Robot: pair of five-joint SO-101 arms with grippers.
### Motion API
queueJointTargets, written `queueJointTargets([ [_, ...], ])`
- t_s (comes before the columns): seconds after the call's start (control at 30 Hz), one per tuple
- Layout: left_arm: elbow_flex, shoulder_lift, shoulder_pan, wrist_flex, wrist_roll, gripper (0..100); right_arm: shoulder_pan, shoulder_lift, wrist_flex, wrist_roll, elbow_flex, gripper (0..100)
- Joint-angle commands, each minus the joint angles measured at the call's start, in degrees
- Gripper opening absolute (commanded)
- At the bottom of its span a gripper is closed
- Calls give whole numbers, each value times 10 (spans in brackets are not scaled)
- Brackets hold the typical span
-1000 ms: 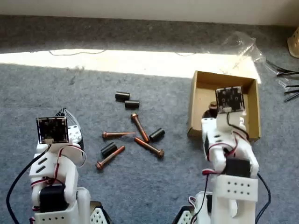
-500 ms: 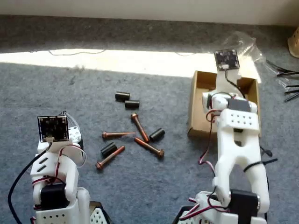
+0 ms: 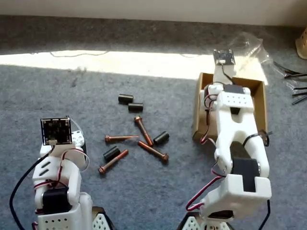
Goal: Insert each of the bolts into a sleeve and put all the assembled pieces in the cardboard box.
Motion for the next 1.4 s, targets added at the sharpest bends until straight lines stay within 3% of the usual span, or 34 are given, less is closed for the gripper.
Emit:
queueJointTargets([
  [0.0,-6,-6,-5,4,-3,6,-7,-2,8,-5,-43,4],
  [0.07,-5,-6,-5,4,-3,6,-7,5,14,-5,-44,18],
  [0.27,-5,-6,-5,4,-3,6,-7,7,14,-2,-44,181],
  [0.63,-7,-6,-6,5,-4,6,-29,-117,15,-1,-59,151],
  [0.97,-77,-7,-6,109,-4,6,-164,-282,106,-1,-33,151],
  [1.23,-80,-7,-32,109,-3,6,-264,-296,150,0,-27,151],
  [1.3,-80,-7,-51,109,-3,6,-272,-297,145,28,-17,152],
  [1.37,-79,-7,-60,109,-3,6,-281,-297,112,104,0,152],
])
